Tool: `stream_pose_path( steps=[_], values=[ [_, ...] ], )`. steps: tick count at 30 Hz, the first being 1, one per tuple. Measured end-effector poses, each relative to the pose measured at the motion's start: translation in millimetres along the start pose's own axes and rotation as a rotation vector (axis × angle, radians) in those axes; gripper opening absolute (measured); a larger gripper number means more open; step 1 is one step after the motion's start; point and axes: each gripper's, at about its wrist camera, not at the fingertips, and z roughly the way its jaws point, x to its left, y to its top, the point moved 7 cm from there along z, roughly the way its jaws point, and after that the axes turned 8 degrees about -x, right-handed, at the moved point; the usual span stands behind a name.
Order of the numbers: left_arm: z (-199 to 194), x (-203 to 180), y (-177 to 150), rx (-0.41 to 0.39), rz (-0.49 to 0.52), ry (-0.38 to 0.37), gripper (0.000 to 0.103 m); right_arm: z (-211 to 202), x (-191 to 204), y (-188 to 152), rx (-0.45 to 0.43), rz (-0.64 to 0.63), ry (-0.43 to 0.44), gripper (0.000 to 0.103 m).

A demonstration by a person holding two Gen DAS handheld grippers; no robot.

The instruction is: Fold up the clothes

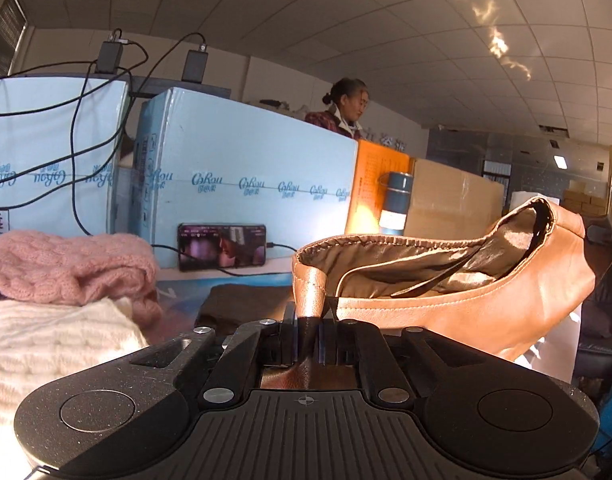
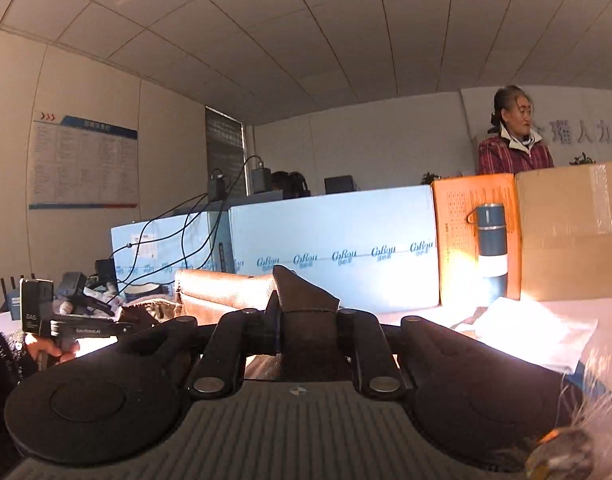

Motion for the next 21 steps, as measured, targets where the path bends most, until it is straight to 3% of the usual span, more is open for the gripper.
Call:
stream_pose_path(
  steps=[2, 3, 4, 6, 8, 11, 13, 14, 17, 20, 21],
  values=[
    [-7, -1, -3, -0.004, -0.01, -0.007, 0.018, -9, 5, -8, 0.038, 0.014, 0.0, 0.02],
    [-11, -2, -3, -0.008, -0.018, -0.006, 0.033, -13, 8, -12, 0.057, 0.022, 0.0, 0.022],
    [-15, -2, -2, -0.024, -0.025, 0.002, 0.041, -16, 9, -14, 0.066, 0.031, -0.003, 0.027],
    [-20, -5, 5, -0.07, -0.045, 0.005, 0.072, -24, 8, -14, 0.066, 0.039, -0.015, 0.041],
    [-25, -8, 12, -0.116, -0.065, 0.008, 0.076, -33, 6, -8, 0.031, 0.05, -0.007, 0.057],
    [-32, -14, 25, -0.189, -0.086, 0.009, 0.084, -42, -1, -2, -0.016, 0.086, 0.03, 0.066],
    [-30, -17, 29, -0.195, -0.077, 0.017, 0.086, -43, -10, -2, -0.031, 0.114, 0.038, 0.07],
    [-22, -18, 25, -0.156, -0.057, 0.026, 0.086, -38, -16, -8, -0.004, 0.118, 0.019, 0.071],
    [16, -22, -14, 0.127, 0.063, 0.104, 0.087, -3, -40, -50, 0.191, 0.131, -0.115, 0.071],
    [38, -25, -54, 0.351, 0.247, 0.183, 0.087, 23, -49, -96, 0.365, 0.109, -0.147, 0.071],
    [38, -25, -54, 0.353, 0.246, 0.183, 0.087, 29, -51, -110, 0.411, 0.107, -0.148, 0.071]
  ],
)
